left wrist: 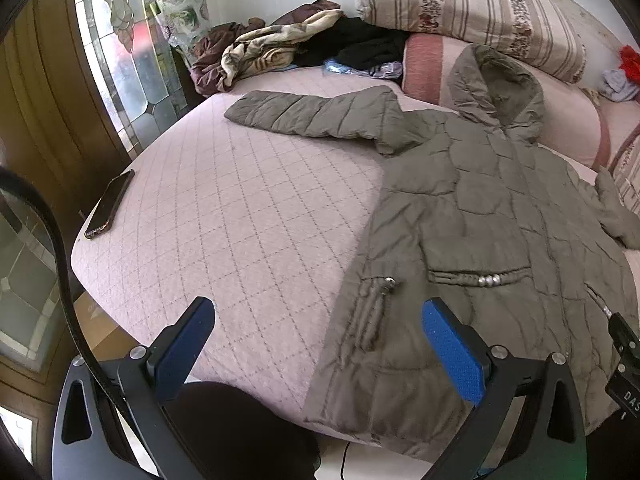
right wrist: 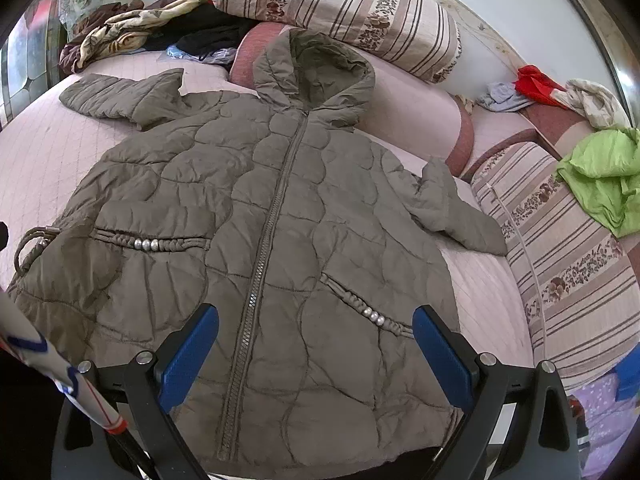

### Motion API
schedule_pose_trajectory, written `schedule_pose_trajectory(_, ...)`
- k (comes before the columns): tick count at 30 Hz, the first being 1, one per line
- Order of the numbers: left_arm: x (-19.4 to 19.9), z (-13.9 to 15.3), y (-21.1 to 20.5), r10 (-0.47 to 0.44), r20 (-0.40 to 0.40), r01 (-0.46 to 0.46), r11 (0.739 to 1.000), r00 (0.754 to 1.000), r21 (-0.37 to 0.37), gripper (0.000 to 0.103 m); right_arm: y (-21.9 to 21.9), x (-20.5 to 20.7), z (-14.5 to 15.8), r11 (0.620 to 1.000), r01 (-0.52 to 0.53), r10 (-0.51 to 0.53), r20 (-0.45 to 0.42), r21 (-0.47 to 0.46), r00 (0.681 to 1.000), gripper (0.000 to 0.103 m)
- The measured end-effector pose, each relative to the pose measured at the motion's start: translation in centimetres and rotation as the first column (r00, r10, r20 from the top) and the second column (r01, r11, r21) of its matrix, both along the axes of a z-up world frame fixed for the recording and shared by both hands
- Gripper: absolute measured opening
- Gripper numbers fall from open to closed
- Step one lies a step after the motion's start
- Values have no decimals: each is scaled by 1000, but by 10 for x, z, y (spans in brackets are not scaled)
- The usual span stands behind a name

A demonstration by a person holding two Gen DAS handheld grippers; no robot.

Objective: Fold large clothes
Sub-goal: 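Close the left gripper on the sleeve cuff and lift it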

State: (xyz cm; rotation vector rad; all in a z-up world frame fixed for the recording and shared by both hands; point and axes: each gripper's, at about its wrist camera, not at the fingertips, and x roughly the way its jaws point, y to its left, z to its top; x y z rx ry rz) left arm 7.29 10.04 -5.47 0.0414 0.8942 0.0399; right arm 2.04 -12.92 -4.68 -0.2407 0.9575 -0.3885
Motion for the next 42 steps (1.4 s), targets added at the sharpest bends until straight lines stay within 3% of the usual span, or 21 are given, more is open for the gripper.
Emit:
schedule_pose_trajectory(23, 105, -25, 43, 129, -10, -129, 991, 992, 40, 103, -10, 51, -26, 999, 32, -31, -52, 6, 998, 99)
schedule_pose_trajectory(36, 175, -42, 79, 203, -37, -203, 979, 978, 1, 103, -13, 77, -46, 999, 47, -46, -91, 11, 995, 99)
schedule_pose_trajectory(42, 242, -57, 110, 264, -42, -266, 963, 964, -53, 103, -20, 79, -55, 997, 71, -69, -110, 13, 991, 99)
